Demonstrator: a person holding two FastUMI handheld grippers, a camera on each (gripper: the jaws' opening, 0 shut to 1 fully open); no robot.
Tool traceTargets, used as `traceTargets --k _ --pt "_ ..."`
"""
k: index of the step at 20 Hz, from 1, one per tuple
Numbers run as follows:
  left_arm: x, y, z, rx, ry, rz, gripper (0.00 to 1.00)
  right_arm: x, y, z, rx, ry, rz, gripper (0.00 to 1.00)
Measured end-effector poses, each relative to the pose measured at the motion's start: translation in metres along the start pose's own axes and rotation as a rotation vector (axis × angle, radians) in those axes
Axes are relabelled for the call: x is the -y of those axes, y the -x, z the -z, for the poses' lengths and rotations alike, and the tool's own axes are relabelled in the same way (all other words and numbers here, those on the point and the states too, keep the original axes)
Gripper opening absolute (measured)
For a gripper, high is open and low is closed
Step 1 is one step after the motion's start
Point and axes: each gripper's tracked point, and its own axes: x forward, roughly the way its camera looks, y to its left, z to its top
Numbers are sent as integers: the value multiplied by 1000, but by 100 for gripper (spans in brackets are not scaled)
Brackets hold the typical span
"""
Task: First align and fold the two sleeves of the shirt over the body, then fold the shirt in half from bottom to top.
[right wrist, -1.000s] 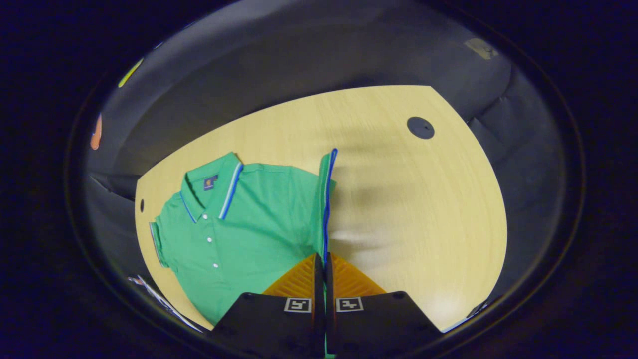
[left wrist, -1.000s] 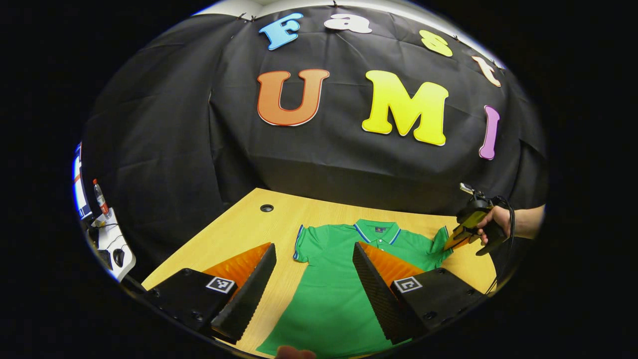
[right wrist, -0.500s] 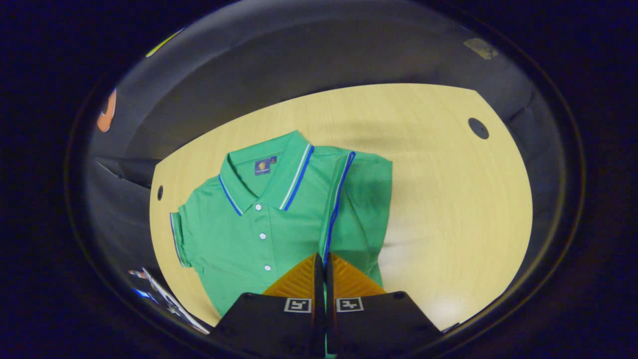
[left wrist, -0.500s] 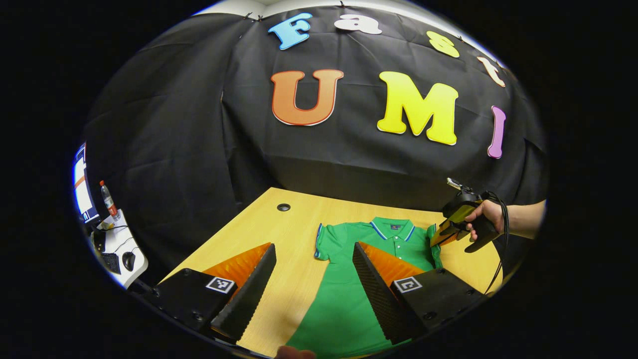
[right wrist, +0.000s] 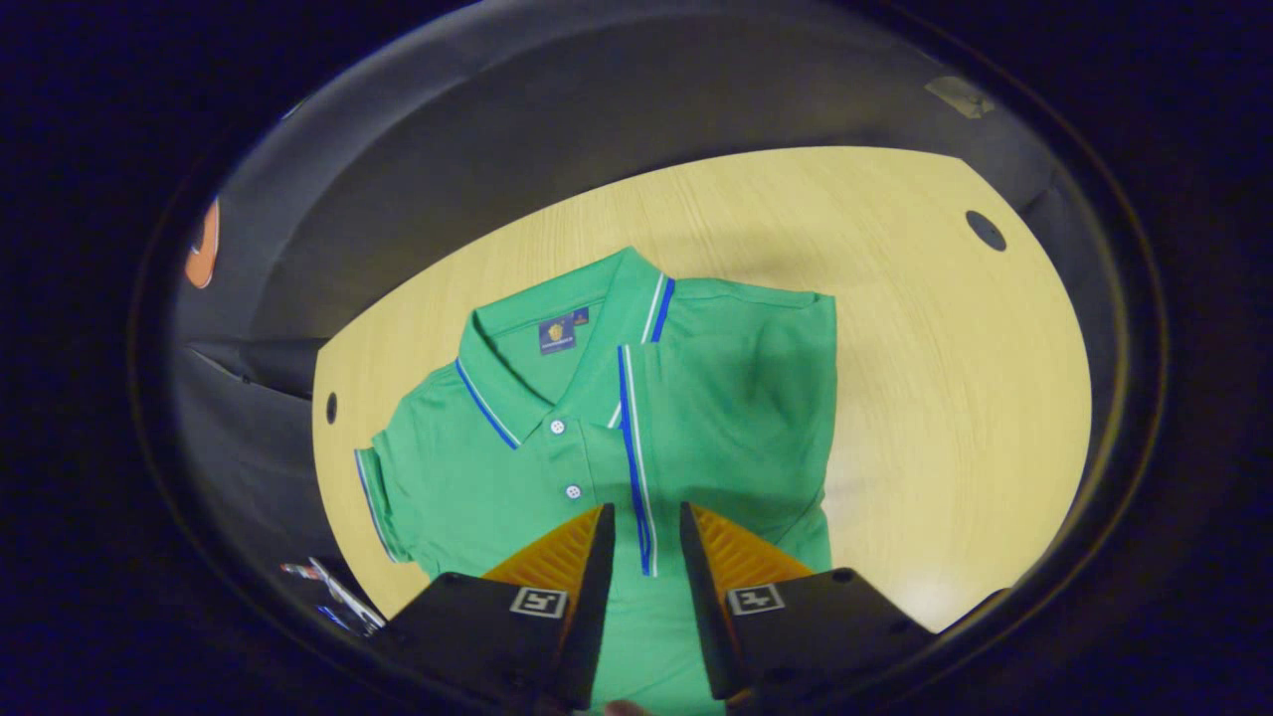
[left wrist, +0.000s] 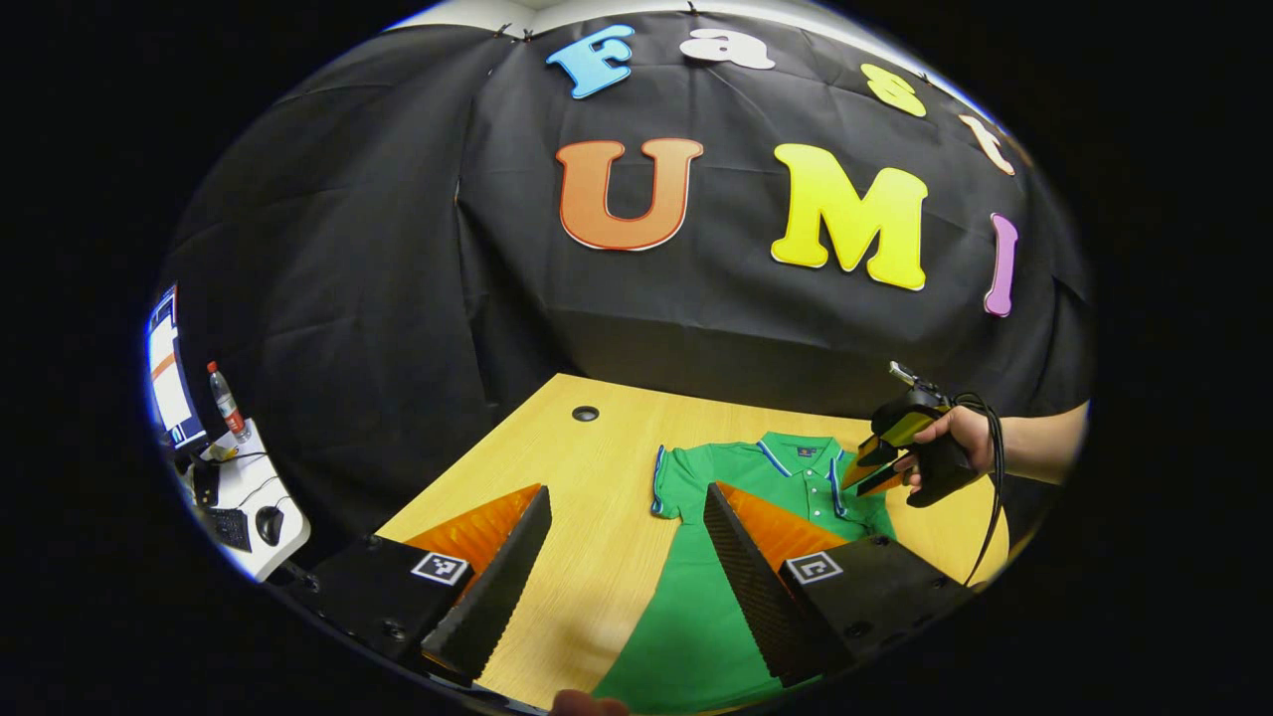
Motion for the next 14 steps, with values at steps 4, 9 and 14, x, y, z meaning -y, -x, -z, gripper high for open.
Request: traceTargets --k 4,9,14 --pt "16 -8 -5 16 -30 63 99 2 36 7 55 24 -32 78" --pt "21 -23 -10 12 -45 116 99 13 108 25 241 192 -43 78" --pt "21 -49 -10 -32 17 165 99 22 192 55 459 384 -125 79"
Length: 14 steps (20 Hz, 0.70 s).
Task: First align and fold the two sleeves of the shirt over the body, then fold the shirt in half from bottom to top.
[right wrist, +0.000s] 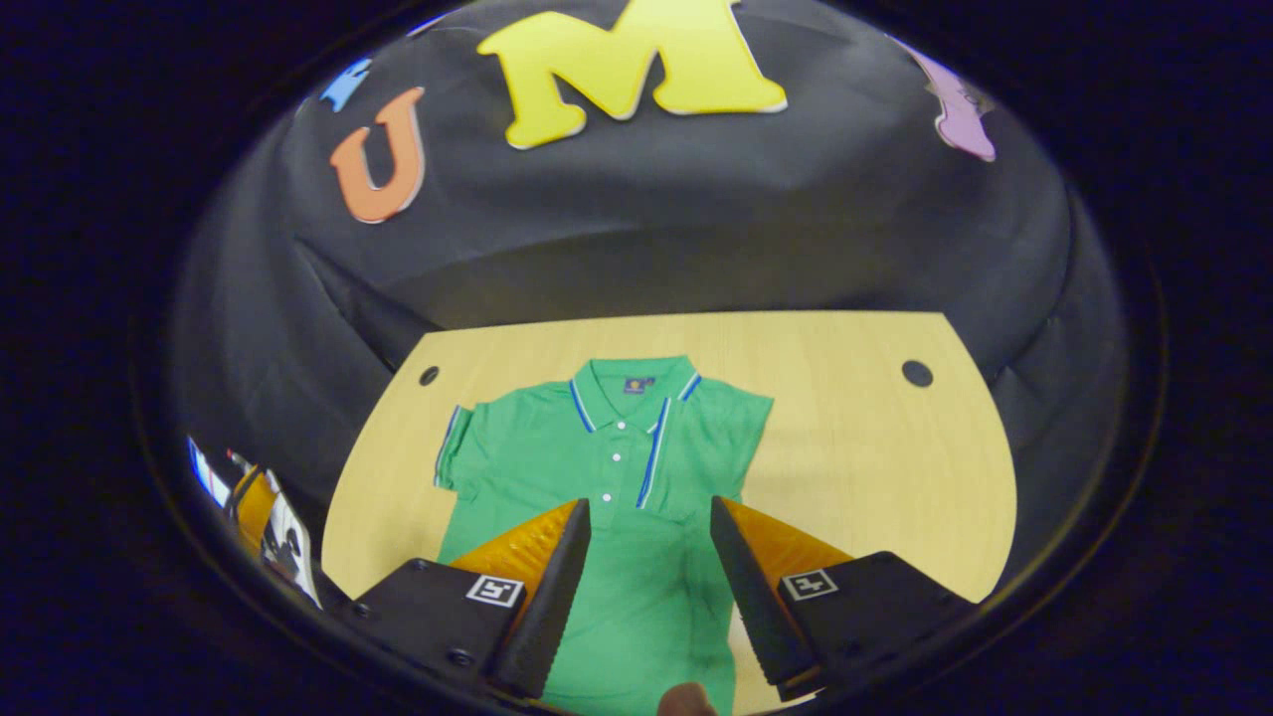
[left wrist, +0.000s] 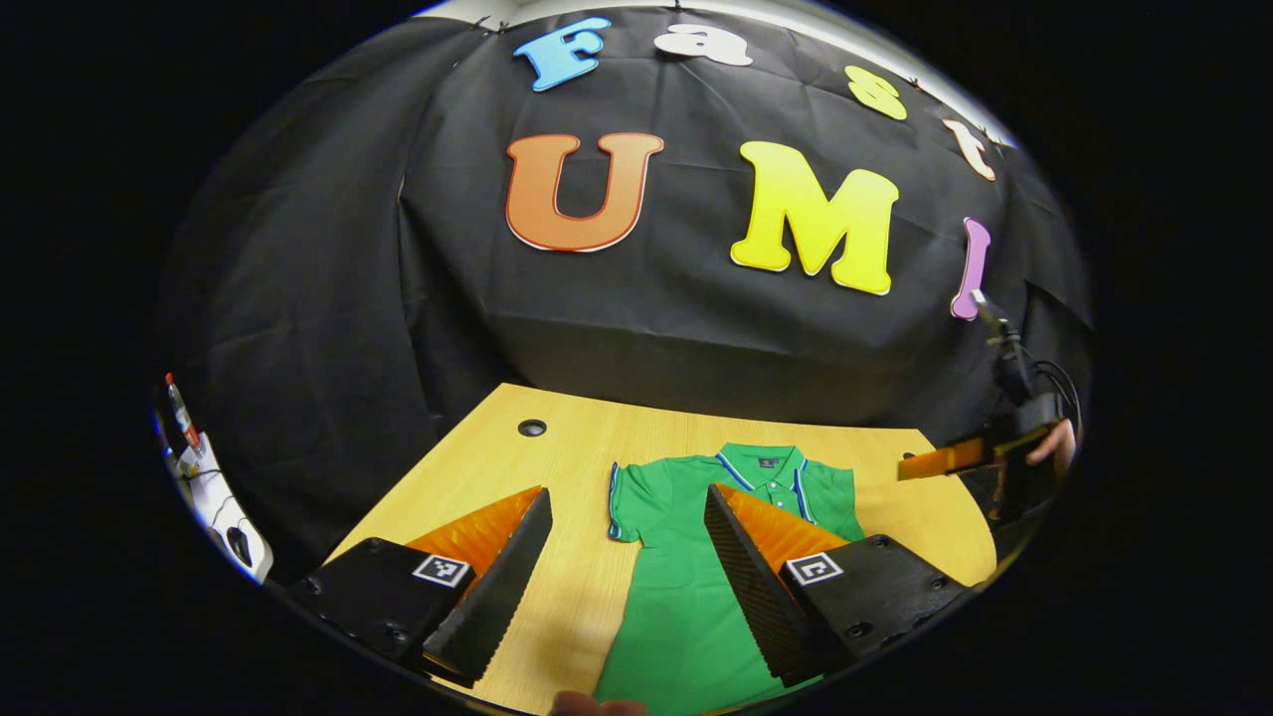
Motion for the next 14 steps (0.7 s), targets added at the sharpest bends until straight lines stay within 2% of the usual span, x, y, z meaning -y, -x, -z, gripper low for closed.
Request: traceTargets --k 2,3,4,7,8,9,10,11,12,13,14 --pt "2 -16 3 -39 9 39 99 -4 38 0 84 43 -41 79" --pt "5 -23 5 -62 13 72 100 -9 56 1 129 77 -66 67" --pt "7 -28 8 -100 15 93 99 -11 74 2 174 131 -73 78" --pt "2 -55 15 -168 72 118 99 -11 122 8 282 278 -50 80" --pt "0 -64 21 -203 95 120 99 -13 134 13 293 296 -46 82" --pt "0 -74 28 -231 120 134 99 -15 142 20 293 307 -46 90" --pt "-1 -86 35 -270 141 139 99 -14 150 27 284 309 -39 75" --pt "-4 -96 45 -318 155 143 99 -11 156 33 275 305 -37 82" --pt "-4 -103 56 -376 168 159 99 -9 161 38 266 294 -34 75" --pt "-4 -115 62 -414 183 168 99 -4 163 43 261 273 -29 81" --pt "-8 -127 70 -457 196 164 99 2 163 51 239 245 -24 81"
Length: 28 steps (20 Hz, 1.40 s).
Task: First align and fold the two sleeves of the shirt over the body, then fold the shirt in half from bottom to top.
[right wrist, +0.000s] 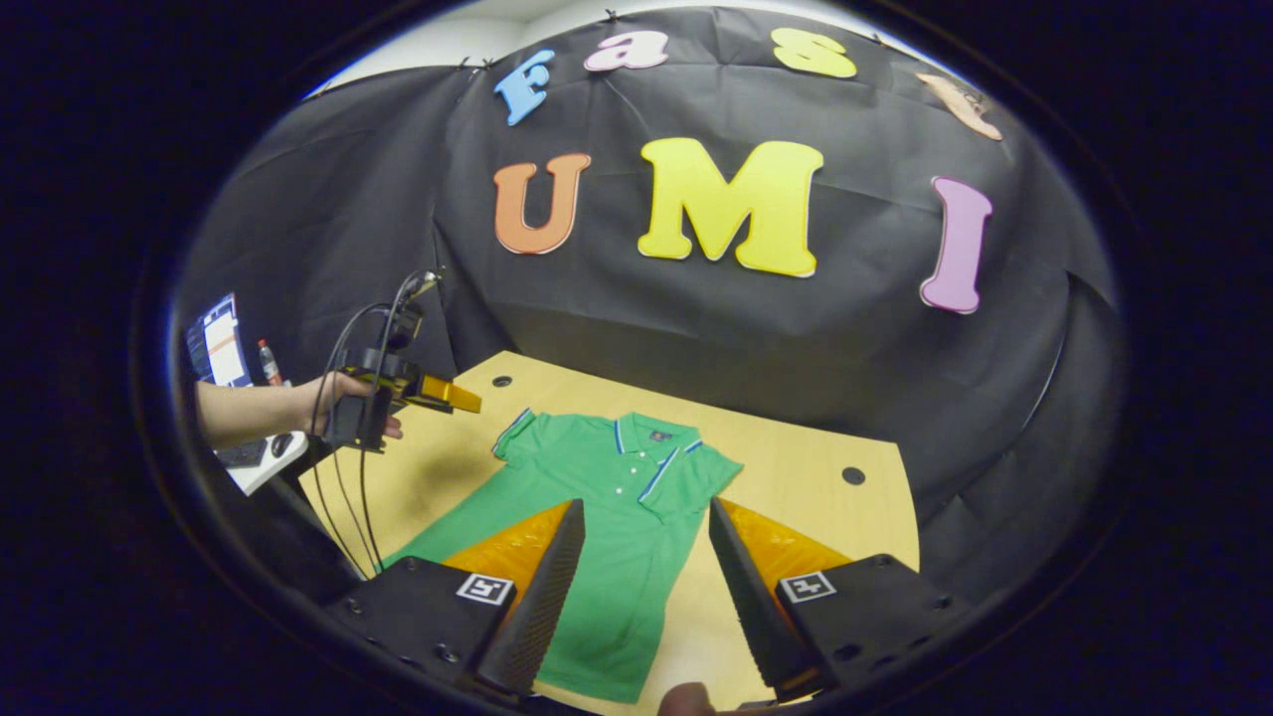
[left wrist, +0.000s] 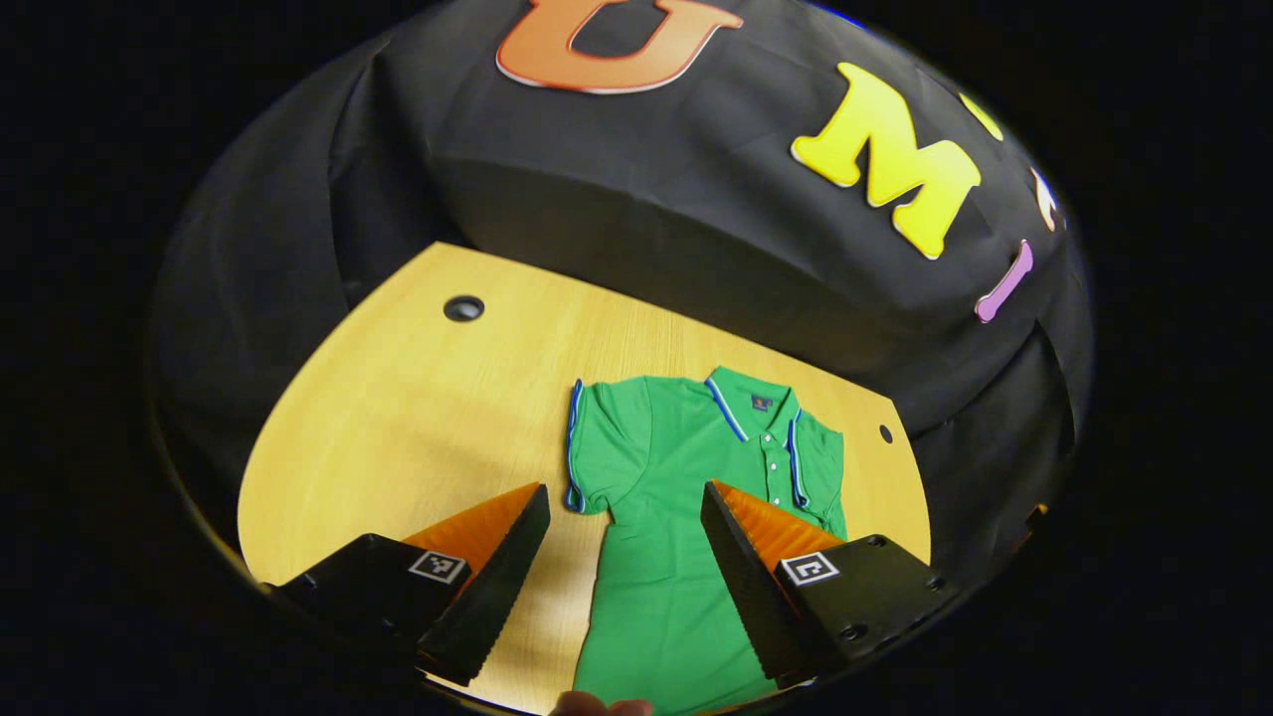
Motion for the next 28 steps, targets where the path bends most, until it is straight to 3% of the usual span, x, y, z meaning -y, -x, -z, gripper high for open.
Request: traceTargets --k 1,2,5,6,7,8,11,16,20,23,25,28 --pt "-6 -12 1 -39 23 5 99 3 3 15 -37 -25 9 75" --pt "-11 -21 4 -84 54 3 99 7 7 27 -70 -43 22 81" --pt "-28 -48 13 -218 71 -7 99 17 18 49 -122 -77 43 82" --pt "-34 -54 14 -249 68 -14 99 18 21 54 -139 -94 48 75" --pt "-38 -63 15 -282 66 -18 98 21 22 62 -160 -106 57 82" --pt "-40 -71 17 -310 65 -26 98 24 23 66 -174 -111 67 82" --pt "-42 -88 16 -363 54 -31 98 32 22 72 -194 -135 88 82" --pt "-57 -106 10 -412 -2 -100 97 36 16 78 -207 -183 98 82" --pt "-47 -112 8 -431 7 -87 92 39 14 88 -228 -205 115 82" --pt "-45 -114 15 -465 1 -104 66 40 14 91 -230 -216 127 82" --pt "-42 -114 21 -494 7 -102 63 42 13 93 -232 -227 134 82" --pt "-51 -112 21 -496 30 -154 10 43 15 97 -235 -232 144 82"
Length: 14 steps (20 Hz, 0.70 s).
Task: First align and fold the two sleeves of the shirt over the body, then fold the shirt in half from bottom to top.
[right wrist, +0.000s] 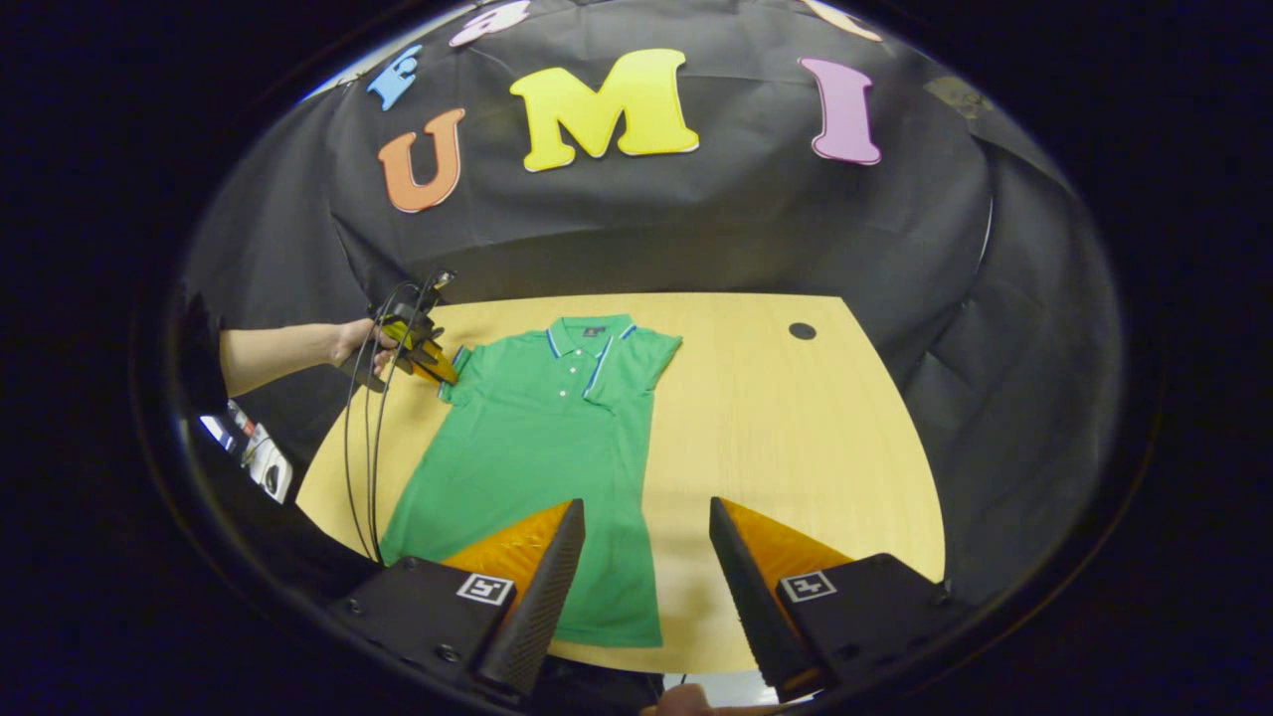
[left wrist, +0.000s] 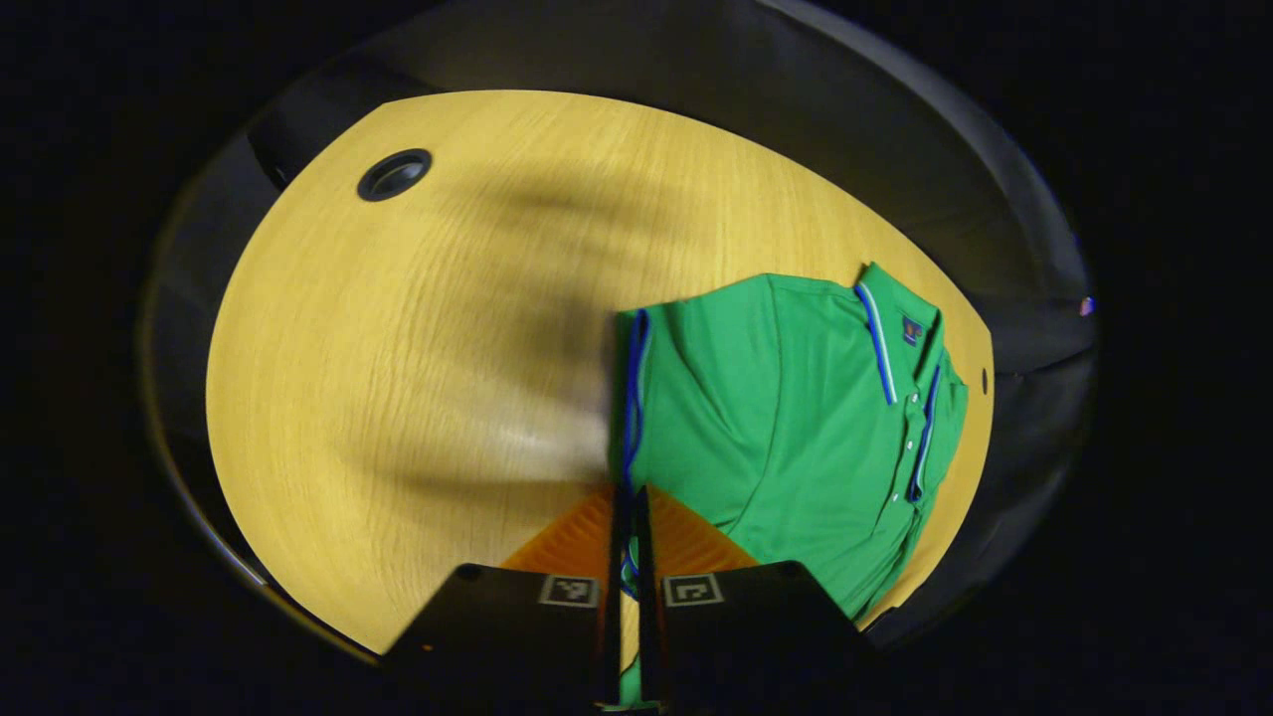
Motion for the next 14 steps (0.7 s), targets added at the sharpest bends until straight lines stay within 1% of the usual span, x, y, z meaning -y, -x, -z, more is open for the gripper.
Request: traceTargets --k 1,3,6,9,14 --pt "-2 5 -1 12 0 -9 6 0 1 3 0 -1 3 82" --pt "0 16 -8 50 -20 -4 5 1 2 4 2 -4 0 82" --pt "17 38 -16 113 -87 6 4 0 6 5 9 -12 -8 82" --pt "43 53 -22 156 -134 25 4 -5 11 4 30 -3 -29 82" --pt "90 50 -17 156 -209 43 4 2 27 11 61 4 -10 82"
